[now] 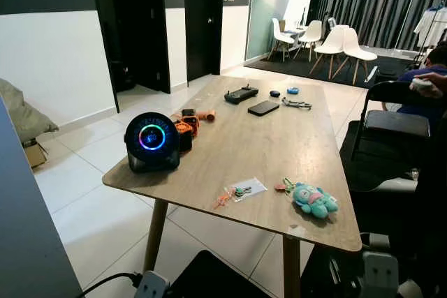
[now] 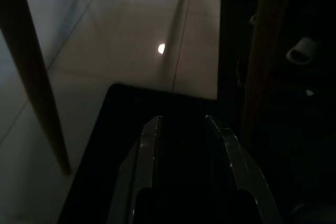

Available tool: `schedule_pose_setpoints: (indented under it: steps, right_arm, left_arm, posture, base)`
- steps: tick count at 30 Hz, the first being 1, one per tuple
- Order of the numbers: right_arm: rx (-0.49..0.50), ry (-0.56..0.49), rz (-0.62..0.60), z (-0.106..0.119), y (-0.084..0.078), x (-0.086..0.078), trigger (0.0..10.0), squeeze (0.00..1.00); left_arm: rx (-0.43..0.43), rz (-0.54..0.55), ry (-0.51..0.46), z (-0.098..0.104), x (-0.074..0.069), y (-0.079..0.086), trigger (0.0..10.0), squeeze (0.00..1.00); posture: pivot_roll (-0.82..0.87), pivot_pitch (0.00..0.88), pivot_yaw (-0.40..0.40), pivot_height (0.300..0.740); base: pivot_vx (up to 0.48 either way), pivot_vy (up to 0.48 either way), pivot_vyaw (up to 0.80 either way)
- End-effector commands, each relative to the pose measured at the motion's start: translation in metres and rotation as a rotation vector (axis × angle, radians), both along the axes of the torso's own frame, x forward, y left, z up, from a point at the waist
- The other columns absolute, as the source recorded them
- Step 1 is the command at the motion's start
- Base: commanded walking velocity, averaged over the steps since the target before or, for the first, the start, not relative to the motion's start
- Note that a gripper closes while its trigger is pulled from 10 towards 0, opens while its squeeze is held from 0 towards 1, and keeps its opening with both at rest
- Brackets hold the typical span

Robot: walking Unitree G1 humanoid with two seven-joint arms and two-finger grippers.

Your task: Hang keys on a hook

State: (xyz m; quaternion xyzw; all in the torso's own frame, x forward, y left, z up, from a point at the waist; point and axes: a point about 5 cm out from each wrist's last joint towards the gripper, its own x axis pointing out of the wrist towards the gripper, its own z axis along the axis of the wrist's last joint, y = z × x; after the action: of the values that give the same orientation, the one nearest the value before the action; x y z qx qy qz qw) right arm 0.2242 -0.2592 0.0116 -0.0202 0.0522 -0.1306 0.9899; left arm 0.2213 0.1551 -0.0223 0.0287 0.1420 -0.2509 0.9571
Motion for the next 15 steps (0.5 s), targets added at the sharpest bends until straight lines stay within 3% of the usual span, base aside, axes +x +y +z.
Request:
schedule_pose_setpoints:
  steps: [1,7,15]
  right_arm:
    - [-0.005,-0.051,-0.006,0.007,0.0,-0.002,10.0,0.0]
    - [-0.016,-0.102,0.005,0.016,0.003,-0.015,10.0,0.0]
    - [-0.031,-0.201,-0.032,0.041,-0.005,-0.013,10.0,0.0]
  left_arm:
    - [-0.006,-0.032,-0.048,0.007,0.0,0.003,10.0,0.0]
    - [-0.051,-0.026,-0.135,0.024,0.002,0.01,10.0,0.0]
    - [-0.132,-0.002,-0.231,0.049,0.011,0.005,10.0,0.0]
  posture:
    - [0.0,0.009,-0.007,0.74]
    - [-0.01,0.014,-0.005,0.74]
    - [-0.01,0.018,-0.003,0.74]
  base:
    - [0.0,0.0,0.0]
    - [0.0,0.0,0.0]
    - [0.0,0.0,0.0]
